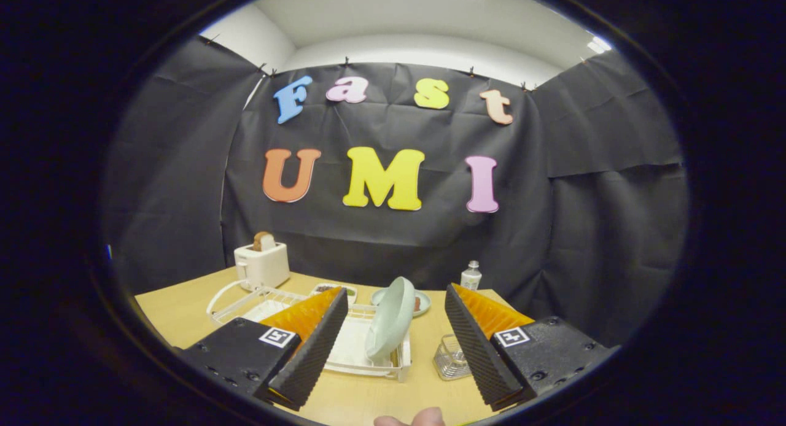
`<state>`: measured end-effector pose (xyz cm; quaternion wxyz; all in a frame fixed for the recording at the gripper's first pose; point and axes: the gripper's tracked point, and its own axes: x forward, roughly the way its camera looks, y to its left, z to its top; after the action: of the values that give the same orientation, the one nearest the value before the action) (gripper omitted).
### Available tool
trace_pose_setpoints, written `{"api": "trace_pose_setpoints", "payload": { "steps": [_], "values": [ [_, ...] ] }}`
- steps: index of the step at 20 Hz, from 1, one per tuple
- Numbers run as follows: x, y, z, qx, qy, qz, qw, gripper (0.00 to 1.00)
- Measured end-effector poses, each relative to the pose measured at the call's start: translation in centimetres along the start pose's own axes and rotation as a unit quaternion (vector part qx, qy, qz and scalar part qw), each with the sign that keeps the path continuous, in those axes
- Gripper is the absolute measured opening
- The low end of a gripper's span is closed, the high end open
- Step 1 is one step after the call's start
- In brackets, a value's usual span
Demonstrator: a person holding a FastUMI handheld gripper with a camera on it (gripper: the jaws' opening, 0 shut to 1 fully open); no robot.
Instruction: Take the plate from the dish rack, then take the spoon from the basket and place it into the plate.
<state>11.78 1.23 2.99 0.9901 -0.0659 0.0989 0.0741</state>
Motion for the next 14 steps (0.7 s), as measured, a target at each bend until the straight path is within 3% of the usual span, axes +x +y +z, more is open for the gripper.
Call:
{"api": "trace_pose_setpoints", "payload": {
  "steps": [7, 14],
  "values": [
    [8.8, -1.8, 2.1, -0.012, 0.137, 0.019, 0.990, 1.00],
    [15.1, -2.7, -0.7, 0.002, 0.293, 0.024, 0.956, 1.00]
  ]
}}
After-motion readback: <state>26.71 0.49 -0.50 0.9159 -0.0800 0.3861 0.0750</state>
